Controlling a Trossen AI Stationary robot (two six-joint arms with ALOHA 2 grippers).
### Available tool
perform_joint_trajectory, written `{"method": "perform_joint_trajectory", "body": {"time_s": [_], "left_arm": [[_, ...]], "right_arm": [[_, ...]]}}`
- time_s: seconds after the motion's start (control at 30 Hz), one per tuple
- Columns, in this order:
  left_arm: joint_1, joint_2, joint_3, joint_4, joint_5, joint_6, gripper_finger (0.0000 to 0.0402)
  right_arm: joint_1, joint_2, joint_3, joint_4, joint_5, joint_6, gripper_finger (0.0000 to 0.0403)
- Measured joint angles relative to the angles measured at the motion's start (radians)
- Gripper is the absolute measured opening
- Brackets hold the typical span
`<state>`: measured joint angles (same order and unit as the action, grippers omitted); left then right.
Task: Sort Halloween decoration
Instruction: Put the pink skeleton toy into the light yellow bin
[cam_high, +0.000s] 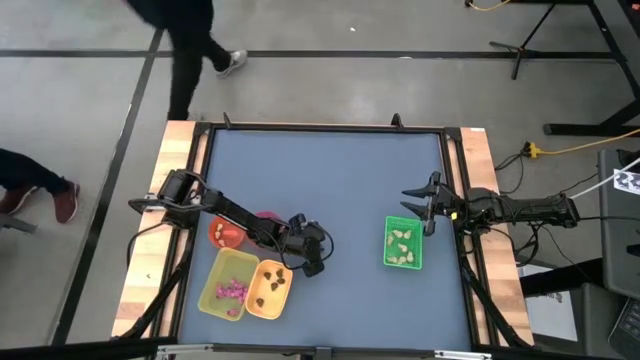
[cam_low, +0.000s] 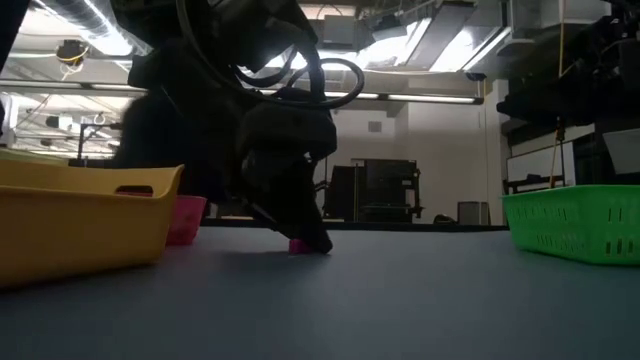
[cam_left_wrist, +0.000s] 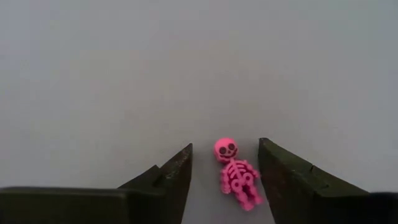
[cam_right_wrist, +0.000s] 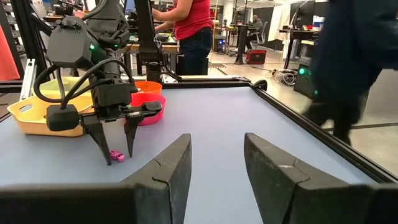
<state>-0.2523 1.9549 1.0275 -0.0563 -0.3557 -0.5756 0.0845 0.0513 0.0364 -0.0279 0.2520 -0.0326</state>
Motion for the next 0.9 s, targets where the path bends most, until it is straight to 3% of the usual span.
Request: {"method": "perform_joint_trajectory", "body": {"time_s": [0.9], "left_arm": [[0.000, 0.000, -0.002, -0.002, 0.005, 0.002, 0.0040]], "right_arm": [[0.000, 0.000, 0.000, 0.000, 0.000, 0.000, 0.0145]]}}
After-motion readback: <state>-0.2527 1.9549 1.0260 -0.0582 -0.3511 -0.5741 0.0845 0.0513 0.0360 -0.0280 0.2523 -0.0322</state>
